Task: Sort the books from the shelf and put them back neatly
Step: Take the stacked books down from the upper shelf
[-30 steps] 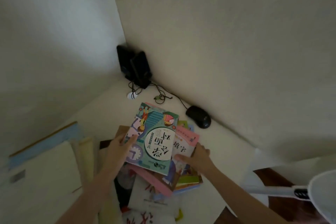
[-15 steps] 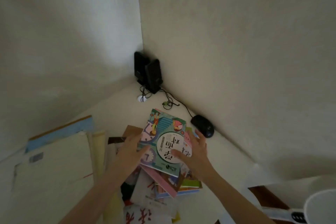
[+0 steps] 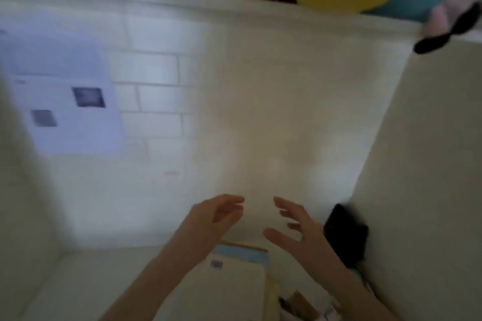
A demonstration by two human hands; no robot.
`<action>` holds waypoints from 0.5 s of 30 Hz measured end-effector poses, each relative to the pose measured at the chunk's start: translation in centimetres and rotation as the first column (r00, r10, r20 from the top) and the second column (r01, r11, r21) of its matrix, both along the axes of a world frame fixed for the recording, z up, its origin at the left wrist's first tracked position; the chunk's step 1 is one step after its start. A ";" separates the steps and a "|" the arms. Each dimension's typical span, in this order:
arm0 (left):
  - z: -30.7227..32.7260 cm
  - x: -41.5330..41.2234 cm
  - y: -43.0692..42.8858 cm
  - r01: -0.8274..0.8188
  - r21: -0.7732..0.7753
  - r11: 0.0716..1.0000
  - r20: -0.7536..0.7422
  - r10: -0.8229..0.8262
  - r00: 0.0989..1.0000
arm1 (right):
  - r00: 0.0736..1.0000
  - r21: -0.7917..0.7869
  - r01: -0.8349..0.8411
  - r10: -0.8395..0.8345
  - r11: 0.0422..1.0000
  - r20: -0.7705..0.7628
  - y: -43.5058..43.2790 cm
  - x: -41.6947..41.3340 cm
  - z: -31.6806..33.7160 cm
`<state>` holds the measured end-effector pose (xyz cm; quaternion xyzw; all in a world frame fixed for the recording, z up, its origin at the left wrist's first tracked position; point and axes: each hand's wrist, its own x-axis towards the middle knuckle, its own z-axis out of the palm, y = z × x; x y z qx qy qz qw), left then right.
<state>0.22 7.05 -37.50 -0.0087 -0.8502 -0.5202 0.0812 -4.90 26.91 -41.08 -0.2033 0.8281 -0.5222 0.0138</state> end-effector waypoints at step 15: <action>13.9 21.5 -28.8 -0.597 0.046 0.801 -0.330 0.577 0.747 | 0.647 0.077 -0.696 0.669 0.714 -0.365 -34.0 11.8 18.9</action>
